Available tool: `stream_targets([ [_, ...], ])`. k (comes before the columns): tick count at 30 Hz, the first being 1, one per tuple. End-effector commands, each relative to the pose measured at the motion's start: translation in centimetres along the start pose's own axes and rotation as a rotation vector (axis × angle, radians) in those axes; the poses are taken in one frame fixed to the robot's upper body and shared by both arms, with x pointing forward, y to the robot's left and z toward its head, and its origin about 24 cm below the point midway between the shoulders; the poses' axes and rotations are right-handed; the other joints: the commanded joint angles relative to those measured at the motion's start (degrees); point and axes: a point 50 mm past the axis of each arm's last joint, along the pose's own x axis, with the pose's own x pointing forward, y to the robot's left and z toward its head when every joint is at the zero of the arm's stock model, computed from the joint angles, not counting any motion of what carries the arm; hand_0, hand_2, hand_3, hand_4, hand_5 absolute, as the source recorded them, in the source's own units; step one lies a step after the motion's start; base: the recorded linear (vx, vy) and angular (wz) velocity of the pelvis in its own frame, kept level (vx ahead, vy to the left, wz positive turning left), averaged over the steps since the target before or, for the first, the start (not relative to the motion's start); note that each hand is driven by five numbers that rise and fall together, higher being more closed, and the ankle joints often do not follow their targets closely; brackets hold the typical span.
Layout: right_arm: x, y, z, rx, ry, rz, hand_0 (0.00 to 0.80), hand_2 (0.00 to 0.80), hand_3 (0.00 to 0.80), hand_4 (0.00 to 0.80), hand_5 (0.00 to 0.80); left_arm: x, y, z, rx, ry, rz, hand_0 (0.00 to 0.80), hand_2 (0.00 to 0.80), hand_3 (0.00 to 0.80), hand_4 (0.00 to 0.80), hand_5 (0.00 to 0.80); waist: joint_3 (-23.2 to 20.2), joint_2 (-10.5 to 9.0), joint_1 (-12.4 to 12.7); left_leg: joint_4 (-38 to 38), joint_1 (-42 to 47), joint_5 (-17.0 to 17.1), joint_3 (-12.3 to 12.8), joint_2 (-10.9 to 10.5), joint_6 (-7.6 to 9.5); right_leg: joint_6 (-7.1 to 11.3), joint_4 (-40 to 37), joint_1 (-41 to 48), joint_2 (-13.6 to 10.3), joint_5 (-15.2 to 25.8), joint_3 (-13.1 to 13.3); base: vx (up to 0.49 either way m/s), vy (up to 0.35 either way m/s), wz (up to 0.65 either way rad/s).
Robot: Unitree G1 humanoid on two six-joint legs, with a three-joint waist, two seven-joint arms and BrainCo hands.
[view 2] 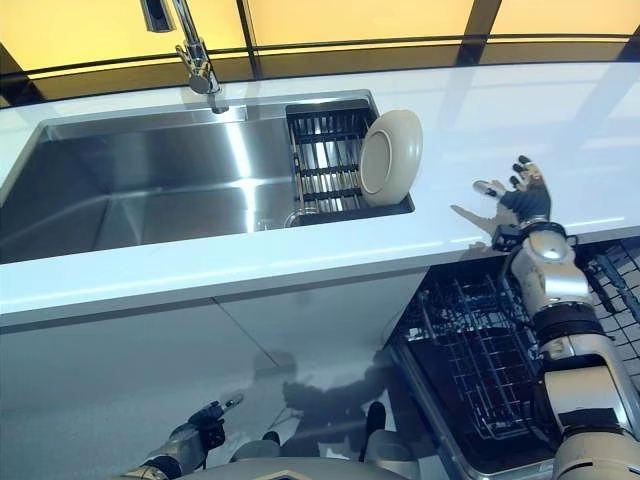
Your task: Take plates into dishwasher
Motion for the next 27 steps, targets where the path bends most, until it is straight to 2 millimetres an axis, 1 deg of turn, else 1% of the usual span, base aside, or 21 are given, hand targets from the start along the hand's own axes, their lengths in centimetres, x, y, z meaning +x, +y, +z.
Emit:
stream_targets([
  [1,1.1,1.3,2.4,0.013,-0.068,0.030,0.000,0.000,0.000,0.000,0.000,-0.1,2.8,1.1,0.094,-0.026,0.071,0.000,0.000,0.000,0.000,0.000,-2.75,-3.72,2.02,-0.04,-0.57,-0.68,0.31,-3.14,1.01,3.54,2.46,-0.37,-3.93,-2.55,1.13,0.086,0.002,0.08],
  [3,1.3,1.4,2.7,0.021,-0.070,0.044,0.000,0.000,0.000,0.000,0.000,-0.1,3.1,0.8,0.099,-0.016,0.068,0.000,0.000,0.000,0.000,0.000,-2.65,-3.55,2.39,-1.03,-0.22,-0.30,0.27,-2.94,0.84,3.71,2.25,-0.47,-3.95,-2.44,0.75,0.079,0.001,0.11],
  [6,1.5,1.0,3.3,0.027,-0.073,0.050,0.000,0.000,0.000,0.000,0.000,-0.2,3.2,0.6,0.109,-0.018,0.060,0.000,0.000,0.000,0.000,0.000,-2.47,-3.43,2.91,-1.95,0.11,-0.14,-0.11,-2.96,0.84,3.91,2.24,-0.83,-4.06,-2.28,0.36,0.039,0.005,0.05],
  [10,1.8,1.0,3.7,0.043,-0.051,0.084,0.000,0.000,0.000,0.000,0.000,-0.2,3.3,0.7,0.108,-0.023,0.061,0.000,0.000,0.000,0.000,0.000,-2.29,-3.31,3.58,-2.38,0.12,-0.06,-0.52,-2.94,0.83,4.13,2.41,-1.23,-4.39,-2.19,-0.25,0.012,0.007,0.02],
  [16,2.3,1.6,4.0,0.065,-0.022,0.132,0.000,0.000,0.000,0.000,0.000,-0.2,3.3,0.7,0.123,-0.025,0.050,0.000,0.000,0.000,0.000,0.000,-2.44,-3.21,4.86,-2.62,0.06,0.00,-1.31,-2.97,0.82,4.34,2.39,-0.95,-4.99,-2.31,-1.42,0.023,0.026,0.09],
  [20,2.6,2.1,4.4,0.087,-0.014,0.132,0.000,0.000,0.000,0.000,0.000,-0.2,3.3,0.5,0.132,-0.025,0.047,0.000,0.000,0.000,0.000,0.000,-2.38,-3.11,5.73,-2.63,0.31,-0.06,-1.85,-3.00,0.83,4.47,2.59,-0.60,-5.40,-2.37,-2.08,0.048,0.035,0.10],
  [27,3.2,2.0,5.4,0.117,0.022,0.137,0.000,0.000,0.000,0.000,0.000,-0.4,3.7,-0.3,0.125,-0.003,0.052,0.000,0.000,0.000,0.000,0.000,-2.51,-2.91,7.52,-2.85,0.23,0.25,-2.91,-2.85,0.59,4.46,2.28,0.24,-5.76,-2.49,-3.07,0.053,0.032,0.10],
])
